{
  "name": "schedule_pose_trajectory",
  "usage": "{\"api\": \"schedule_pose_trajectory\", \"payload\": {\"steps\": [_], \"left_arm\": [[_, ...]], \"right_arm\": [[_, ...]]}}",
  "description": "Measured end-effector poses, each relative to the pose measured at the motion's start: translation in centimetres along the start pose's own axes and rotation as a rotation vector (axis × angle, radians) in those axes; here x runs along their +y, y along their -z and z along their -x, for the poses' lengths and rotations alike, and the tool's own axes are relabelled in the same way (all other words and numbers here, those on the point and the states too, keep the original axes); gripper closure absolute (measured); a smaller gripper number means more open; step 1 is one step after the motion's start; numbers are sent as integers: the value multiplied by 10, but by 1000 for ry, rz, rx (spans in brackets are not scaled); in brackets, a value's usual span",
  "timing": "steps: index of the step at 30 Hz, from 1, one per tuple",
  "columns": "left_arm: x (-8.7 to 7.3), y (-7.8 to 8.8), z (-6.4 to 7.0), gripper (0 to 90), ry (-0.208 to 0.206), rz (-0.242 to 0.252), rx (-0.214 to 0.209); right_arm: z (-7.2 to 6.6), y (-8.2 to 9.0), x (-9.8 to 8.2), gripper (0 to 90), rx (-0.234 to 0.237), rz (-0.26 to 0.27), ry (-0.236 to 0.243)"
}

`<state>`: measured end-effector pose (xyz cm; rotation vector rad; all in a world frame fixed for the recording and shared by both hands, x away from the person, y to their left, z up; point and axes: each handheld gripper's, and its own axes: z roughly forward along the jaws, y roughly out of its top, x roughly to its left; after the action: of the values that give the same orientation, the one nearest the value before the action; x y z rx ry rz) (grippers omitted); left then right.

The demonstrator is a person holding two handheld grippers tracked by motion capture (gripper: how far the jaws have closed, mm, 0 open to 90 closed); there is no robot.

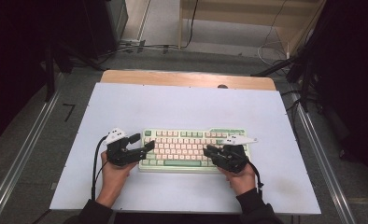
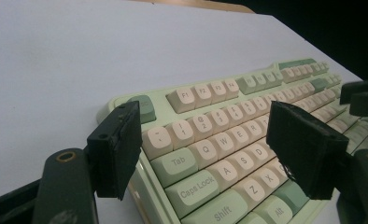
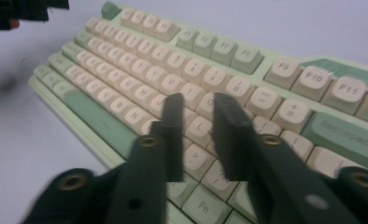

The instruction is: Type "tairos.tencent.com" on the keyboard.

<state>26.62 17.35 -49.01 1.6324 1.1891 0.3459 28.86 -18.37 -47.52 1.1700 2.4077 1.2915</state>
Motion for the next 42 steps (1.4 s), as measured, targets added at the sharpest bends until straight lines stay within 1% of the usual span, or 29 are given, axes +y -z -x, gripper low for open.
{"api": "schedule_pose_trajectory", "payload": {"steps": [4,7,9,13,16,19,26,28,30,33,37,40,42], "left_arm": [[0,-1,1,277,-5,-2,-1],[-1,-2,2,280,-10,-6,1],[-1,-2,2,281,-9,-6,-1],[-1,-4,4,287,-13,-11,-6],[-2,-5,6,295,-21,-12,-14],[-2,-6,8,298,-28,-19,-17],[-2,-6,8,302,-24,-16,-25],[-2,-7,9,304,-31,-20,-28],[-3,-8,10,304,-28,-22,-32],[-4,-10,12,303,-35,-28,-38],[-5,-13,16,308,-55,-45,-45],[-6,-15,19,365,-63,-48,-69],[-7,-16,21,400,-75,-54,-77]], "right_arm": [[4,5,1,467,-23,52,-30],[7,8,2,395,-38,67,-48],[9,9,2,380,-44,75,-62],[12,10,2,375,-49,79,-80],[12,10,2,374,-48,76,-82],[11,9,3,374,-48,73,-77],[10,8,3,376,-47,70,-76],[11,7,2,375,-49,65,-76],[10,7,2,375,-48,65,-77],[10,6,2,375,-51,59,-74],[10,6,2,375,-50,61,-71],[9,5,2,375,-50,55,-70],[9,5,2,376,-51,54,-70]]}}
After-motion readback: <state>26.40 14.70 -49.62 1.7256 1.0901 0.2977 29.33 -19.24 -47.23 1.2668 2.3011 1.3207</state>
